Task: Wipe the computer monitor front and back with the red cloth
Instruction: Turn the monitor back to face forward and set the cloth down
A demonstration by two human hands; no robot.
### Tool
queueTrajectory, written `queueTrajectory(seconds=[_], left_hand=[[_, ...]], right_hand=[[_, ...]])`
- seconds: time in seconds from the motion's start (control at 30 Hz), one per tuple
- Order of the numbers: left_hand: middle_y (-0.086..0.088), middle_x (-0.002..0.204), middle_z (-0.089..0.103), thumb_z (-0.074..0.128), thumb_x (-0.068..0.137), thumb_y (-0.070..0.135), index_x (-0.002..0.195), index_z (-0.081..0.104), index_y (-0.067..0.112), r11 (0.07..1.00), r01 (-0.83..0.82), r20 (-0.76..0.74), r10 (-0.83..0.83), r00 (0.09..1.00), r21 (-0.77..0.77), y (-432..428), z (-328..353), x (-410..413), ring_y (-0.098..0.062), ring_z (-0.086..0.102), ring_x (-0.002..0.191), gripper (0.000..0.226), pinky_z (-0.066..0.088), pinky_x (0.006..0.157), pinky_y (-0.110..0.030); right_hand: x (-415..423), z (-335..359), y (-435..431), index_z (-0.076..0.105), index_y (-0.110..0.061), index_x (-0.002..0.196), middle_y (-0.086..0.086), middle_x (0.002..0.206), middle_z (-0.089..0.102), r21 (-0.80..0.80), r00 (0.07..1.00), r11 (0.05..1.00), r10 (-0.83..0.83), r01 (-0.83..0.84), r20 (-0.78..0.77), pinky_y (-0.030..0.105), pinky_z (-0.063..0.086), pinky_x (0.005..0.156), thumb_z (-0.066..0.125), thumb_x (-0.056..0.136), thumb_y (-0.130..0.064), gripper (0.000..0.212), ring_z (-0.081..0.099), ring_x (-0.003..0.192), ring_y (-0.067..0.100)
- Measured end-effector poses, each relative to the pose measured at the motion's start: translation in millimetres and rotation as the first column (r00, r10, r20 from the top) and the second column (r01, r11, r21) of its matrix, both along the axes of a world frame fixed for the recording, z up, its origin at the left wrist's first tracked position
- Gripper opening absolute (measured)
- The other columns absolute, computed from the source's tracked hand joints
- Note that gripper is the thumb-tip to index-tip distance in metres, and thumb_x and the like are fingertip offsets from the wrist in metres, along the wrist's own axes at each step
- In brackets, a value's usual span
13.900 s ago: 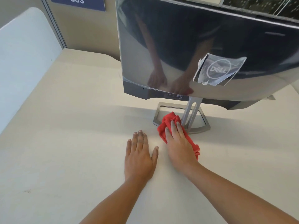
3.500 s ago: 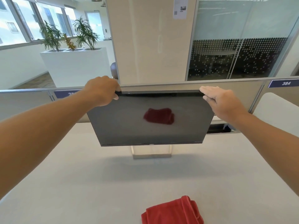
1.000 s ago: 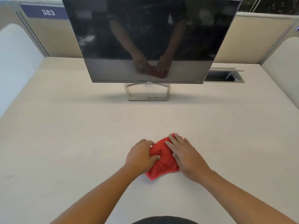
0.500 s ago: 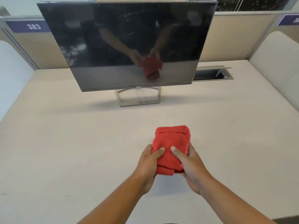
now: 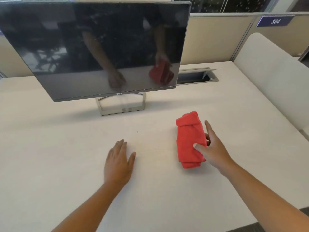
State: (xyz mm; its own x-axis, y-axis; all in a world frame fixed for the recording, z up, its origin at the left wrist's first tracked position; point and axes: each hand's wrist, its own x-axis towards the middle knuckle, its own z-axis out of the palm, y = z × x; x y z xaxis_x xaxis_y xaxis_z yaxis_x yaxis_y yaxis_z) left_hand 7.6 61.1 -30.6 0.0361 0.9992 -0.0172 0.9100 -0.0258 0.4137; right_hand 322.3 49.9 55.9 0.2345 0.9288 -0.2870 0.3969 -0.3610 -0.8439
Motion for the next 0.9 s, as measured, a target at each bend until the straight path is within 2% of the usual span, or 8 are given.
queueTrajectory(seconds=[0.07,0.1,0.23,0.27,0.37,0.47,0.57,0.9], left_hand=[[-0.005,0.160,0.029,0.015,0.092,0.061,0.151,0.035,0.008,1.000,0.010,-0.104,-0.010,0.994,-0.003,2,-14,-15,-0.019,0.021,0.150,0.082,0.015,0.123,-0.036],[-0.003,0.161,0.026,0.013,0.092,0.061,0.152,0.034,0.009,1.000,0.012,-0.125,-0.012,0.992,-0.001,1,-18,-19,-0.017,0.018,0.150,0.081,0.013,0.123,-0.036],[-0.001,0.161,0.029,0.016,0.093,0.058,0.150,0.037,0.011,1.000,-0.018,-0.128,0.021,0.992,0.020,1,-21,-17,-0.015,0.019,0.150,0.077,0.015,0.123,-0.036],[-0.001,0.160,0.029,0.017,0.093,0.058,0.150,0.038,0.011,1.000,-0.020,-0.127,0.022,0.992,0.021,1,-21,-16,-0.015,0.020,0.150,0.077,0.015,0.123,-0.036],[0.000,0.160,0.029,0.016,0.094,0.058,0.150,0.038,0.011,1.000,-0.018,-0.128,0.020,0.992,0.020,1,-21,-17,-0.014,0.020,0.150,0.076,0.015,0.123,-0.036],[0.001,0.160,0.029,0.016,0.094,0.057,0.150,0.038,0.012,0.999,-0.021,-0.129,0.025,0.991,0.026,1,-22,-17,-0.014,0.020,0.150,0.075,0.015,0.123,-0.035],[0.000,0.160,0.030,0.017,0.095,0.057,0.150,0.039,0.012,0.999,-0.023,-0.127,0.027,0.992,0.031,1,-22,-16,-0.014,0.020,0.150,0.075,0.016,0.123,-0.035],[0.001,0.160,0.031,0.017,0.096,0.056,0.149,0.040,0.012,0.999,-0.027,-0.112,0.032,0.993,0.043,1,-22,-18,-0.014,0.020,0.150,0.073,0.016,0.123,-0.035]], right_hand=[[19,-9,7,0.010,-0.021,0.159,0.003,0.159,0.033,-0.068,0.952,0.993,-0.069,0.093,0.298,0.034,0.034,0.112,0.070,0.089,-0.031,0.092,0.036,0.143,0.020],[22,-14,8,0.012,-0.014,0.158,0.006,0.161,0.028,-0.040,0.917,0.996,-0.064,0.086,0.395,0.035,0.028,0.115,0.068,0.089,-0.035,0.091,0.028,0.147,0.024],[11,-21,15,0.031,-0.020,0.144,0.001,0.133,0.046,0.198,0.809,0.953,0.075,-0.231,0.583,0.037,0.045,0.097,0.063,0.089,-0.029,0.064,0.046,0.125,0.024],[6,-25,19,0.031,-0.020,0.146,0.001,0.139,0.045,0.205,0.772,0.935,0.102,-0.290,0.628,0.038,0.044,0.102,0.063,0.090,-0.030,0.066,0.043,0.130,0.024],[-9,-41,36,0.027,-0.016,0.154,0.003,0.162,0.027,0.131,0.640,0.916,0.158,-0.380,0.752,0.042,0.023,0.121,0.057,0.093,-0.041,0.072,0.019,0.151,0.026],[-15,-62,46,0.017,-0.020,0.158,0.001,0.166,0.012,-0.002,0.562,0.919,0.243,-0.393,0.790,0.046,0.012,0.124,0.043,0.097,-0.053,0.074,0.005,0.154,0.025],[-11,-80,47,0.012,-0.023,0.158,0.000,0.167,0.007,-0.080,0.532,0.915,0.299,-0.395,0.793,0.045,0.007,0.124,0.033,0.097,-0.058,0.074,0.000,0.154,0.024],[-1,-88,55,0.010,-0.024,0.159,-0.003,0.167,0.006,-0.098,0.476,0.881,0.340,-0.462,0.811,0.042,0.003,0.124,0.022,0.095,-0.057,0.073,-0.004,0.154,0.020]])
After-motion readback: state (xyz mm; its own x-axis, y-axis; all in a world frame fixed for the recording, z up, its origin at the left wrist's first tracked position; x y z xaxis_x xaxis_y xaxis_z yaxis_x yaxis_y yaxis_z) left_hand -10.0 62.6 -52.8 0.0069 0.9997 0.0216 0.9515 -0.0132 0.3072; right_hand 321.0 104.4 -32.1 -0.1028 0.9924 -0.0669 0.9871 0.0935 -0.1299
